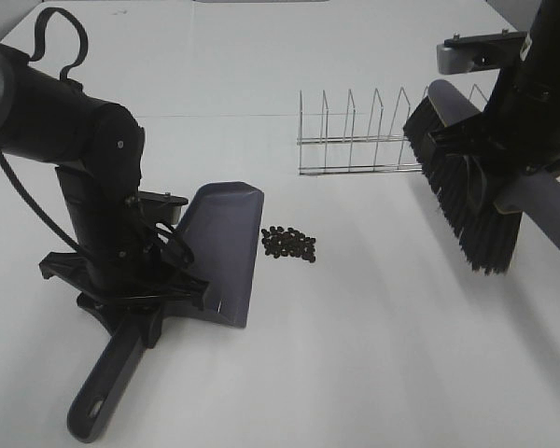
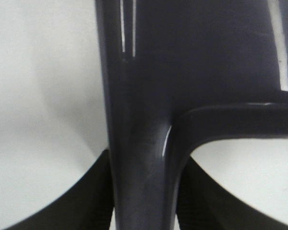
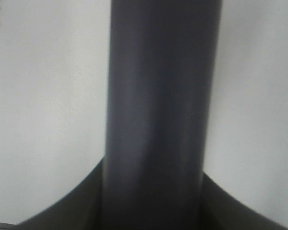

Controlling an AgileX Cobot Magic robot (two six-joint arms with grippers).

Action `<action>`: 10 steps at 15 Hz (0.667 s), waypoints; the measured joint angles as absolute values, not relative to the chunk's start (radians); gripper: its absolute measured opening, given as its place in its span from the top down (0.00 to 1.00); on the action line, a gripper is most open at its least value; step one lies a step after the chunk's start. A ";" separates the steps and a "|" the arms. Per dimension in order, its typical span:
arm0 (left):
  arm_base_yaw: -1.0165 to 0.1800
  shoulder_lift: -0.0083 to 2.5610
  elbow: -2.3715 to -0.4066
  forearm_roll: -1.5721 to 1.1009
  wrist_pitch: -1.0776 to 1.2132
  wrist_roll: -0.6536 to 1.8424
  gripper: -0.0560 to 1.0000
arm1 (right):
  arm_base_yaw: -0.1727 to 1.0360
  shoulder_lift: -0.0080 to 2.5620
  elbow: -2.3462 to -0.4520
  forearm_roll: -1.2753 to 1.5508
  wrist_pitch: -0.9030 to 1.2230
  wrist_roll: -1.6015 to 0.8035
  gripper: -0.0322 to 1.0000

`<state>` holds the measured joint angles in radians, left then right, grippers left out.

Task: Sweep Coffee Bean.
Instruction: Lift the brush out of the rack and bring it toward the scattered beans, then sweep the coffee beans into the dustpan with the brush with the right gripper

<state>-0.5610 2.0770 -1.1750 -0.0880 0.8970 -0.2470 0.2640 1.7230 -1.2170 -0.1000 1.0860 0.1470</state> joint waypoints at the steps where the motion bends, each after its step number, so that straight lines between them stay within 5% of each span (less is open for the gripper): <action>1: -0.567 2.080 -1.178 -0.083 0.901 -0.247 0.64 | 0.265 1.751 -1.217 -0.116 1.092 0.157 0.68; 8: -0.573 2.090 -1.184 -0.075 0.908 -0.250 0.64 | 0.269 1.926 -1.328 -0.165 1.095 0.216 0.68; 10: -0.573 2.090 -1.184 -0.075 0.908 -0.250 0.64 | 0.352 2.036 -1.396 -0.193 1.128 0.234 0.68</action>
